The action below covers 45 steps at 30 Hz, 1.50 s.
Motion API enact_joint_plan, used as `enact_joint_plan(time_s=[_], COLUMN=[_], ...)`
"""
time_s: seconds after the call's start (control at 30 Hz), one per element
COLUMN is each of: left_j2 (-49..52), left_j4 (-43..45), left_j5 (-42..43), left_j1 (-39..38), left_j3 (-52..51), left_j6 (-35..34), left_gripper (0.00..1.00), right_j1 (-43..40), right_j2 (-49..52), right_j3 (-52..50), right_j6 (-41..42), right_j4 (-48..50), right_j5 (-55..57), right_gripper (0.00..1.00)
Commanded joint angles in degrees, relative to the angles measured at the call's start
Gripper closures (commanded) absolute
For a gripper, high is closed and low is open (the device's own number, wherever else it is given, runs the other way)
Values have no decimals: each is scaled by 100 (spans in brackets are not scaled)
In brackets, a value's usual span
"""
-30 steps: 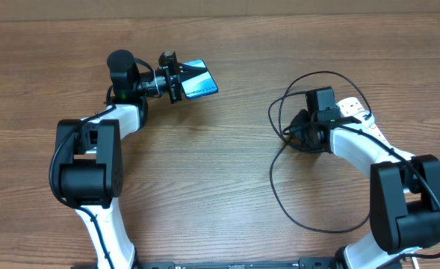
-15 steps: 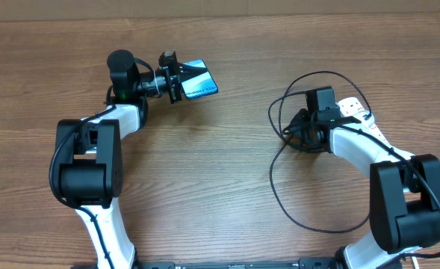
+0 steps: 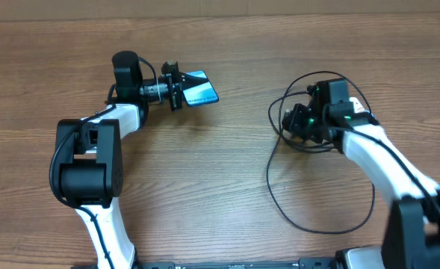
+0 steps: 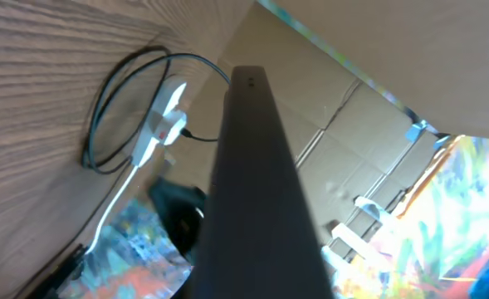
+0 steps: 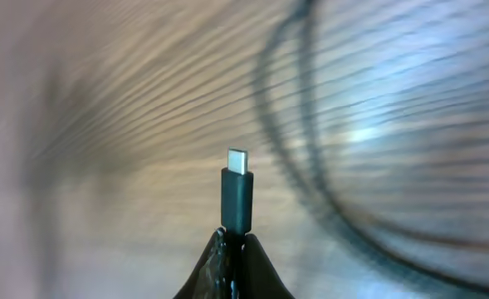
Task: Plug charger to phone and switch on socket
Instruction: 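Grasp the USB-C plug with the right gripper and lift it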
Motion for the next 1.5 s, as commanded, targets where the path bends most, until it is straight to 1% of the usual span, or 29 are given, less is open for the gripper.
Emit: enact_joint_plan(time_s=[0.0, 0.03, 0.23, 0.33, 0.43, 0.5, 0.63, 0.8, 0.93, 1.13, 1.37, 1.47], left_j2=[-9, -9, -9, -9, -9, -9, -9, -9, -9, -9, -9, -9], left_j4=[-11, -9, -4, 2, -9, 4, 13, 46, 354, 678, 678, 680], left_j5=[151, 153, 201, 229, 212, 140, -7, 9, 107, 247, 525, 568], left_j1=[-48, -48, -66, -120, -203, -238, -275, -273, -278, -278, -302, -367], left_j3=[120, 120, 120, 120, 120, 120, 120, 120, 120, 120, 120, 120], left_j6=[761, 811, 1084, 1307, 1547, 1683, 1980, 2262, 2422, 2428, 2400, 2374], left_gripper=[96, 96, 96, 96, 96, 96, 96, 96, 96, 96, 96, 96], right_j1=[-24, -24, 87, 293, 640, 876, 1408, 1609, 1639, 1639, 1639, 1639], right_j2=[-656, -780, -1117, -1115, -1115, -1115, -1099, -905, -643, -310, -164, -81], right_j3=[168, 168, 166, 153, 153, 153, 151, 151, 151, 151, 151, 151], right_j6=[-1248, -1513, -2295, -2393, -2363, -2109, -1340, -798, -415, -225, 140, 149], right_j4=[-330, -481, -1257, -1443, -1412, -1340, -1032, -721, -490, -234, 461, 546], right_j5=[-1071, -1298, -2214, -2516, -2736, -2752, -2782, -3058, -3318, -3488, -3630, -3630], right_gripper=[96, 96, 96, 96, 96, 96, 96, 96, 96, 96, 96, 96])
